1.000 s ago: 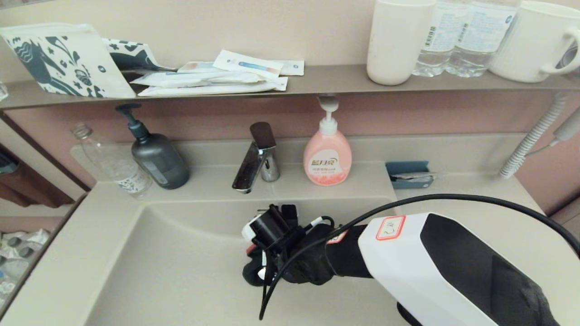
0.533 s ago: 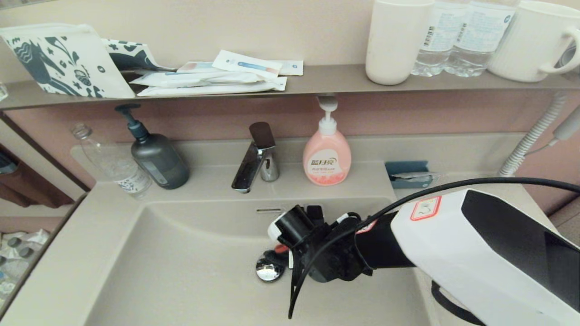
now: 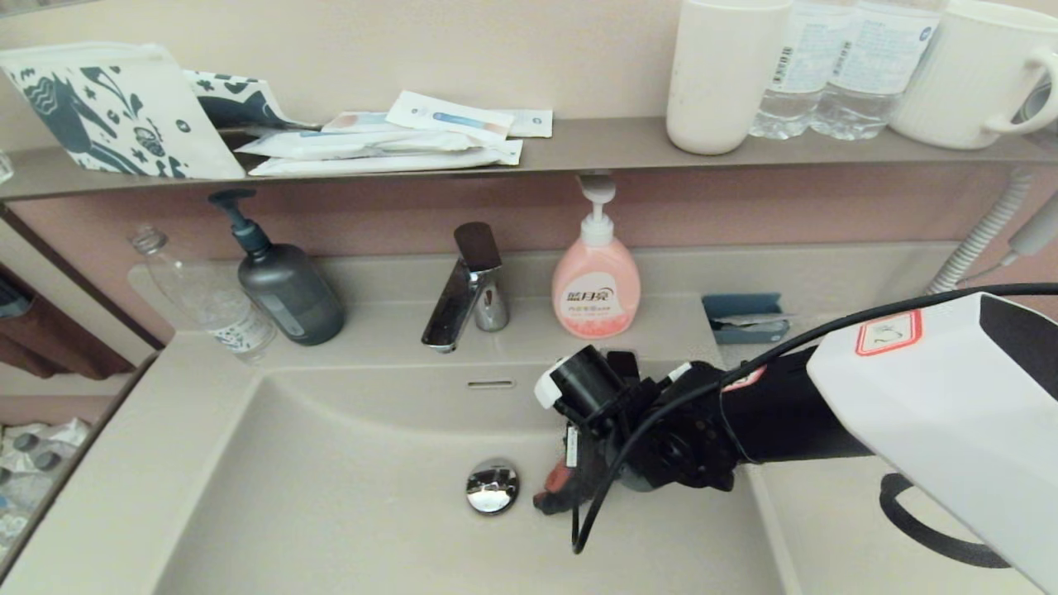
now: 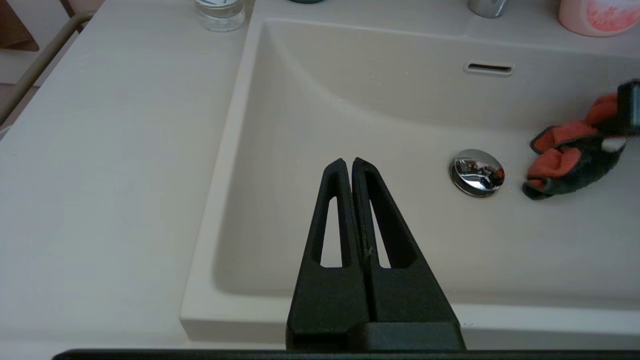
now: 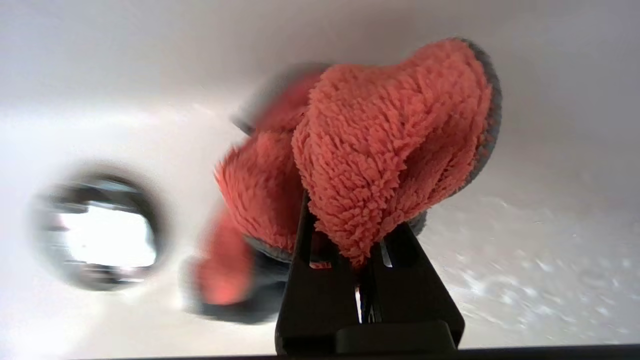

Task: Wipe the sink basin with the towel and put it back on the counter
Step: Wipe the sink

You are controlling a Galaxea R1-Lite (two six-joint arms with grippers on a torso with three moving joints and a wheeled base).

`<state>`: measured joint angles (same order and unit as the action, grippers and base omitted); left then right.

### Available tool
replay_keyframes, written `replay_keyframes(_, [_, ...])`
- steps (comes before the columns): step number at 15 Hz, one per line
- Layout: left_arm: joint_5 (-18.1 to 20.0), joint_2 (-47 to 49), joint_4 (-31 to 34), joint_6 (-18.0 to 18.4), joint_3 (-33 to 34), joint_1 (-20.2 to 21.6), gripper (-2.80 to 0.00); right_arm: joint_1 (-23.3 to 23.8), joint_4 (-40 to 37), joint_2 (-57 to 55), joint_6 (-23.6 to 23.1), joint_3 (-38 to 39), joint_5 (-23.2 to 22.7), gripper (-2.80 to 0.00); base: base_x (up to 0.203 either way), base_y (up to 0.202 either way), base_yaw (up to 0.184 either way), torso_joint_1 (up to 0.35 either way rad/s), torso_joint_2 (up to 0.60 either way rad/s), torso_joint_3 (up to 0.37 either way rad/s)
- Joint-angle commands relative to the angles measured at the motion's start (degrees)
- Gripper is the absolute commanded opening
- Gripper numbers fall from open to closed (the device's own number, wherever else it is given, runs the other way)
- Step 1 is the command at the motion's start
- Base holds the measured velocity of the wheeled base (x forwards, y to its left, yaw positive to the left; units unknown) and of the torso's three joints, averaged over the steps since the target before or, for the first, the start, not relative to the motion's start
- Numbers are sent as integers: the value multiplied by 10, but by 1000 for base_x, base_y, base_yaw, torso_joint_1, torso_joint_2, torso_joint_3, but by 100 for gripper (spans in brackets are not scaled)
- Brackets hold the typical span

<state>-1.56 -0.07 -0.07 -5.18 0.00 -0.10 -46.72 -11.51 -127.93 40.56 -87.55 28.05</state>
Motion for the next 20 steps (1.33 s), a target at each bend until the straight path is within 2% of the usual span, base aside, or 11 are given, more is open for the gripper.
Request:
replay_keyframes(1, [0,1,0,0,-1,0,-280,-4,7,13,1,-13,1,-280,0,0,0,0,0,0])
replay_keyframes(8, [0,1,0,0,0,0,-280,-51,106,-24,-71,-44,1,-280,0,0,0,0,0,0])
replay_keyframes(12, [0,1,0,-1,0,0,-280,-94,108,-77,-78,-109,1,-280,0,0,0,0,0,0])
replay_keyframes(15, [0,1,0,-1,0,0,-280,-111,103,-121,-101,-184,0,-280,0,0,0,0,0,0])
replay_keyframes(18, [0,1,0,0,0,0,-280,-109,91,-155,-126,-252,-2,-280,0,0,0,0,0,0])
replay_keyframes(20, [0,1,0,-1,0,0,-280,-100,92,-166,-131,-253,-5,-280,0,0,0,0,0,0])
